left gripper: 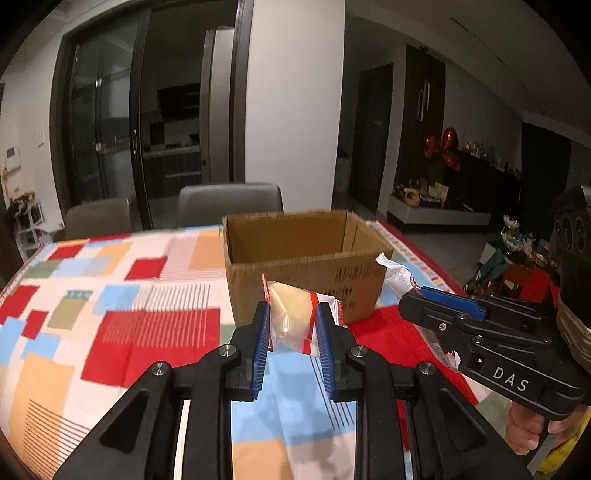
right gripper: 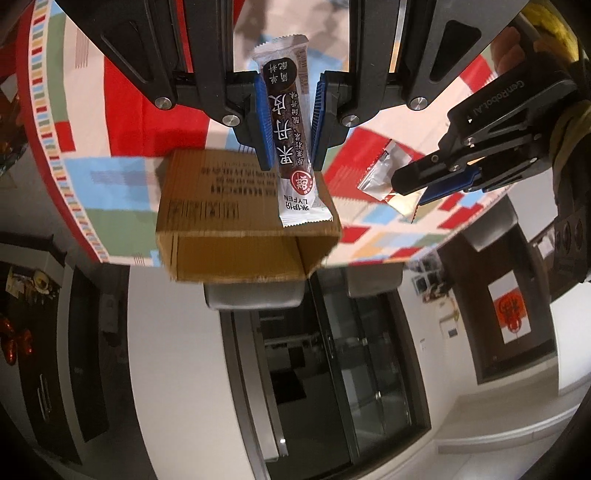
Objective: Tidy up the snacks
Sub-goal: 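Carry both snacks into the box and open both tools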
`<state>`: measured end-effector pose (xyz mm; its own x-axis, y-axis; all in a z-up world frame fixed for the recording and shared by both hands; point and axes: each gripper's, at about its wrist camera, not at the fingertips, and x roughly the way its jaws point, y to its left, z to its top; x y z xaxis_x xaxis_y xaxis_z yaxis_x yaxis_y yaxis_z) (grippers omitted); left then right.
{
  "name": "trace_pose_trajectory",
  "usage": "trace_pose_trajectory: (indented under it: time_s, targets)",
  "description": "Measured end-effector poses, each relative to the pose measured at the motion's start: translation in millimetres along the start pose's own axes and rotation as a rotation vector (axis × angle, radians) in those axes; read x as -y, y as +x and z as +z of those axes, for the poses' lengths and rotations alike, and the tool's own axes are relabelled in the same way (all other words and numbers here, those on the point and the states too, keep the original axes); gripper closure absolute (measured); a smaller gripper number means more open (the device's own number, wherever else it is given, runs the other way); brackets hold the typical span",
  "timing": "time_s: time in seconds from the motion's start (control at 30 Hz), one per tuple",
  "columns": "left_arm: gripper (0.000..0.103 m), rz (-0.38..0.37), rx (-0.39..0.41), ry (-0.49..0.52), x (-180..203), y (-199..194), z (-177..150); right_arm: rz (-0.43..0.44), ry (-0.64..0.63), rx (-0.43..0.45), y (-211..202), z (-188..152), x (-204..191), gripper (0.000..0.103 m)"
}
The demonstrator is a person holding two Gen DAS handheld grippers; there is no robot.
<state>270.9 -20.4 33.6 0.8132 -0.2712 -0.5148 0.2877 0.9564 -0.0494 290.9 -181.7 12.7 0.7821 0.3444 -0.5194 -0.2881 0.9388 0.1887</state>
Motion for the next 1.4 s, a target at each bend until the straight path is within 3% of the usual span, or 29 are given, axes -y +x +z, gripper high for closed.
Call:
trace_pose_trajectory:
  time_s: [0.33,0.77,1.07,1.4]
  targets:
    - [0.078,0.014,0.056,0.028,1,3,36,-0.019,0.000,0.069,-4,35,4,0.082]
    - [0.078,0.010,0.049,0.024,-5,39,68,-0.044,-0.012,0.109,13,74,18,0.082]
    - [0.078,0.026,0.034,0.031,-10,77,87,-0.077,-0.027,0.086,46,95,35,0.082]
    - [0.078,0.012,-0.055,0.000,-19,130,106,-0.085,-0.031,0.001,85,115,50,0.082]
